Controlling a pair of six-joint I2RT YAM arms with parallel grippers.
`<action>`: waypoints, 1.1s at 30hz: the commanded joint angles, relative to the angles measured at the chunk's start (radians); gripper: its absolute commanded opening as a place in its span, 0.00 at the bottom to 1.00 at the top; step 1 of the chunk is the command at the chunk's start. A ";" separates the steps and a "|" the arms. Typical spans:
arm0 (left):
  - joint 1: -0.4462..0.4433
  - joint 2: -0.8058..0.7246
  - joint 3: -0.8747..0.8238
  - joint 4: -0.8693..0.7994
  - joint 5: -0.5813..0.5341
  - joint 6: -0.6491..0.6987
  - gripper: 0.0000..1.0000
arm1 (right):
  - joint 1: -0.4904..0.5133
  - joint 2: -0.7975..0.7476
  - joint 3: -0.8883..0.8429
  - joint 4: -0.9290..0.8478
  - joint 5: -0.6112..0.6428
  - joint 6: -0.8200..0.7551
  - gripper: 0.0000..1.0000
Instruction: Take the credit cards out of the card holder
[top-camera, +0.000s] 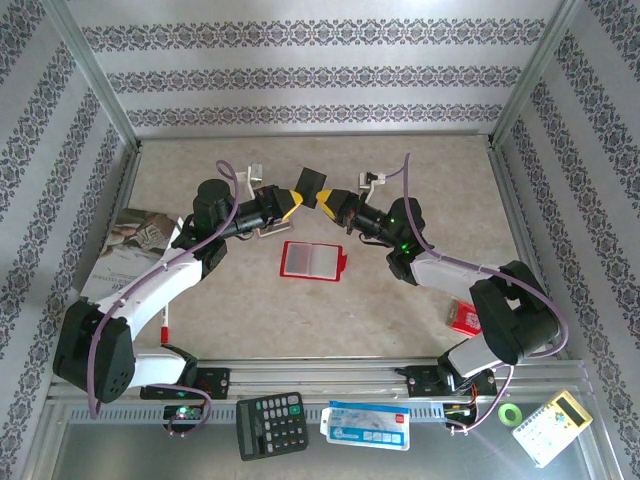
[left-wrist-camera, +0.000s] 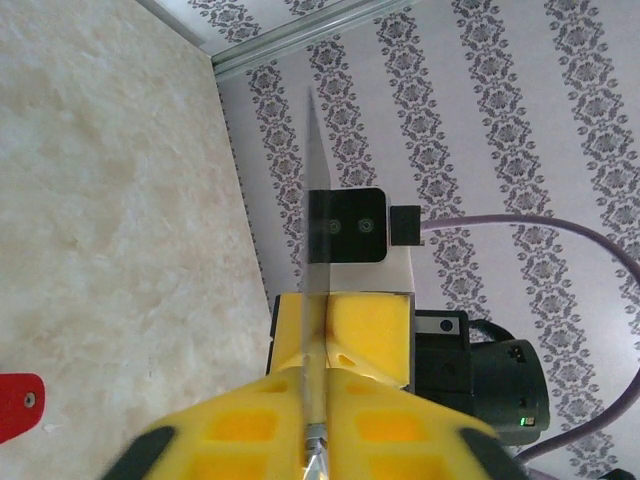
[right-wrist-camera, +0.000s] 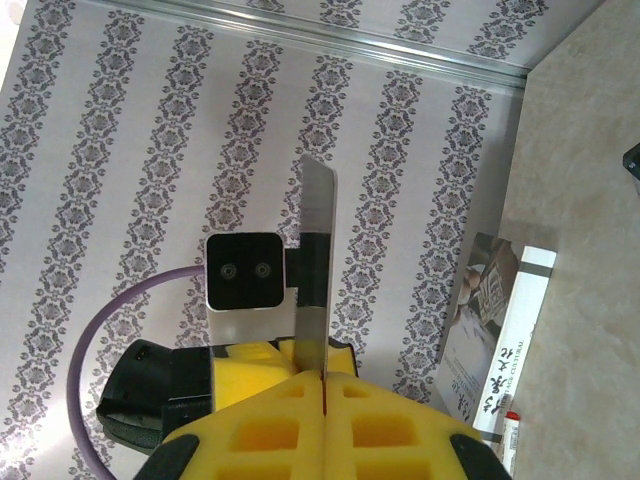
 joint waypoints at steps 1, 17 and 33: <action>0.009 0.003 0.043 -0.009 0.021 0.040 0.00 | 0.012 -0.005 0.002 0.025 0.001 -0.012 0.00; 0.046 0.012 0.105 -0.430 -0.199 0.464 0.00 | -0.034 -0.132 -0.020 -0.485 0.080 -0.264 0.65; 0.275 0.329 0.340 -0.544 -0.231 0.981 0.00 | -0.076 -0.096 0.084 -0.878 0.260 -0.444 0.94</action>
